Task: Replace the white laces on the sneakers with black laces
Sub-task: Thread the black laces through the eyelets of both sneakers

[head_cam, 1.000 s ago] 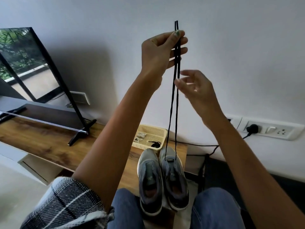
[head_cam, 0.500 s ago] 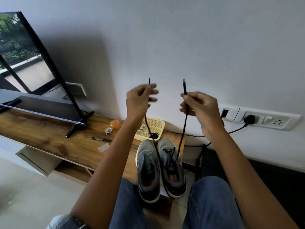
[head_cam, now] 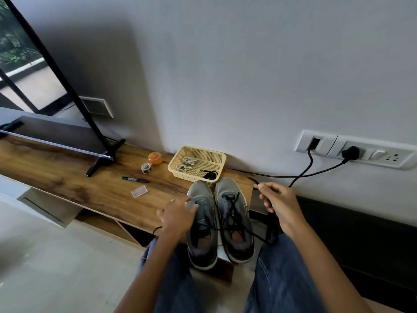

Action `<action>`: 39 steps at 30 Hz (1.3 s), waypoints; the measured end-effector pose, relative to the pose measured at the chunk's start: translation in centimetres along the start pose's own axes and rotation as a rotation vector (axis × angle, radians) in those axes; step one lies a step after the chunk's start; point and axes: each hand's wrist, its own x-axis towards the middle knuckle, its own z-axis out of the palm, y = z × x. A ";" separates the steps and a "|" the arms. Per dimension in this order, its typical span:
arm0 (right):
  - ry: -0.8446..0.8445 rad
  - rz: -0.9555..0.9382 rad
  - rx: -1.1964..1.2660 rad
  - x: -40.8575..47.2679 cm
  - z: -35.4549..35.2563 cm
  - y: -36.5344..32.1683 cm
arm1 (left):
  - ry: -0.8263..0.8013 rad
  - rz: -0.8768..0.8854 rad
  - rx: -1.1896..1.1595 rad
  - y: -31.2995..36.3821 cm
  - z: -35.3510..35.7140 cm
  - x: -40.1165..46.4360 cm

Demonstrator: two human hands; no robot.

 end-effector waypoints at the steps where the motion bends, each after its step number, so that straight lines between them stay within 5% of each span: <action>1: 0.008 0.005 -0.009 0.1 0.1 0.5 | 0.016 0.061 0.003 0.9 0.8 -0.5; 6: 0.002 0.045 -0.122 0.5 0.7 2.9 | -0.020 0.335 0.177 4.1 5.6 -2.4; 14: -0.269 0.113 -0.644 0.5 1.4 8.7 | 0.096 0.348 0.379 3.8 7.8 -3.3; 20: -0.209 0.038 -0.786 0.0 2.1 10.3 | 0.082 0.372 0.328 3.9 8.1 -2.7; 28: -0.131 -0.024 -0.933 -0.8 2.3 10.3 | 0.418 -0.108 -0.373 1.9 4.6 -1.7; 34: -0.124 -0.058 -0.921 -1.0 2.3 10.4 | 0.415 -0.423 -0.522 -0.4 4.5 -1.6; 39: -0.111 -0.081 -0.787 -0.7 1.8 9.9 | 0.373 -0.336 -0.453 0.5 5.4 -2.3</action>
